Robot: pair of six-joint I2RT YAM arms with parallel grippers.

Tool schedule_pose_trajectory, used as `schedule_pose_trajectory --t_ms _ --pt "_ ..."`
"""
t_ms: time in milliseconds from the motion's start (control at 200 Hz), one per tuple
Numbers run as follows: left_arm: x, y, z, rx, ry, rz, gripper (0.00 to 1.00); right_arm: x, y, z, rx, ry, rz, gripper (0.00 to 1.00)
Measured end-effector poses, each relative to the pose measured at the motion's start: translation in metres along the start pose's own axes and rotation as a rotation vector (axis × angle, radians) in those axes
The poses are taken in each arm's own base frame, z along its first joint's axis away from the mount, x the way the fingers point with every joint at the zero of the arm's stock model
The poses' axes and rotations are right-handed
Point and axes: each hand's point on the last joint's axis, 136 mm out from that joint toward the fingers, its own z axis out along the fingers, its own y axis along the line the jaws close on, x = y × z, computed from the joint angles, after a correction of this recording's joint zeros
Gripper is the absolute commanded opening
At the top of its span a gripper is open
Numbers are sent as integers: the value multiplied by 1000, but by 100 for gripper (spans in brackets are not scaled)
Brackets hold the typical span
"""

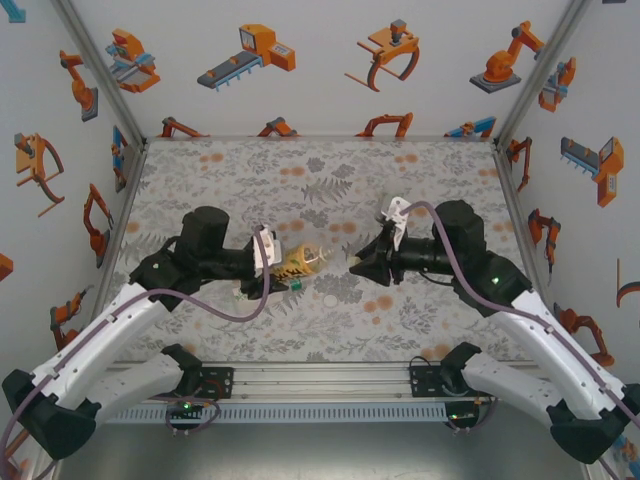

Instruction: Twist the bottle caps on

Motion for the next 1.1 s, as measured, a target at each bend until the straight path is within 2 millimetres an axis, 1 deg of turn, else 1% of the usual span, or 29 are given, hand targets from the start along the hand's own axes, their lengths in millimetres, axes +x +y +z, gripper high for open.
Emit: schedule_pose_trajectory --t_ms 90,185,320,446,761,1101 --pt "4 -9 3 32 22 21 0 -9 16 -6 -68 -31 -84 0" --pt "9 -18 6 66 46 38 0 -12 29 -9 -129 -41 -161 0" --pt "12 -31 9 111 63 66 0 -11 42 -9 -194 -44 -226 0" --pt "12 -36 9 128 64 77 0 -12 49 -5 -240 -48 -270 0" --pt "15 -38 10 143 75 66 0 -4 62 12 -315 -20 -291 0" --pt "15 -38 10 141 74 62 0 -12 62 14 -273 -44 -339 0"
